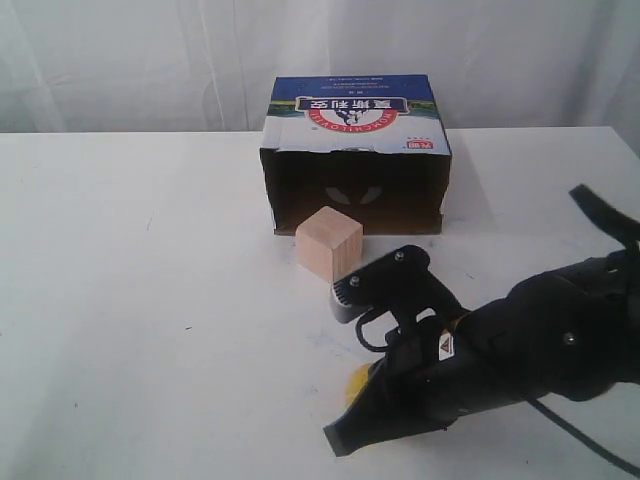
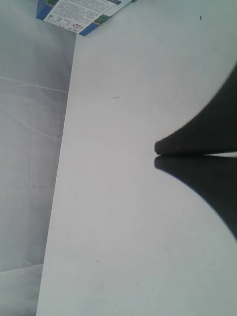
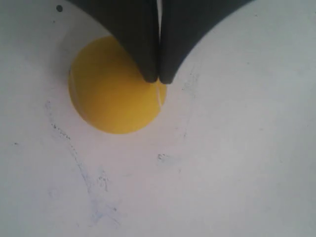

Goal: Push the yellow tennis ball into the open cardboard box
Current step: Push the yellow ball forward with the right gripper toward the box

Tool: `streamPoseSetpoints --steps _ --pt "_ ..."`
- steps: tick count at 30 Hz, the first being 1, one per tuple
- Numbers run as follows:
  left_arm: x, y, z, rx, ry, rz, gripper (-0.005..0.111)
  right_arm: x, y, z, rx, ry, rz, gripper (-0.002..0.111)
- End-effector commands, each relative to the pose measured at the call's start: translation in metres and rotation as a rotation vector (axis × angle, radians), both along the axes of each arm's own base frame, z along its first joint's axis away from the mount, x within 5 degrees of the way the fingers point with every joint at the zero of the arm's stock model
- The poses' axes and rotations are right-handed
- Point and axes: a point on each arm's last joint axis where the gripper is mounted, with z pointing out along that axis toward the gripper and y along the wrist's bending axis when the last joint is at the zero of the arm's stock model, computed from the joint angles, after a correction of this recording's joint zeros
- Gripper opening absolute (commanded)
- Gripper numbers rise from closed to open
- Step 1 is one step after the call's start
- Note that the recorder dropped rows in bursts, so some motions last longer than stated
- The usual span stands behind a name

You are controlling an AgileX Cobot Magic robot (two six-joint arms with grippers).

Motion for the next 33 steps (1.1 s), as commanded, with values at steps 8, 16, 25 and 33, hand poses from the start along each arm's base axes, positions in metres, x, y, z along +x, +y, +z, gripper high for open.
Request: streamPoseSetpoints --steps 8,16,25,33 --pt "0.000 0.000 -0.001 -0.002 -0.005 0.002 0.000 0.024 -0.024 -0.014 -0.066 0.004 -0.080 0.000" --pt "0.000 0.000 -0.001 -0.002 -0.005 0.002 0.000 0.040 -0.036 0.000 -0.036 -0.072 -0.146 0.000" --pt "0.000 0.000 -0.001 -0.002 -0.005 0.002 0.000 0.057 -0.030 0.033 -0.013 -0.154 -0.119 0.000" --pt "0.000 0.000 -0.001 -0.002 -0.005 0.002 0.000 0.047 -0.026 0.038 -0.036 -0.084 -0.088 0.000"
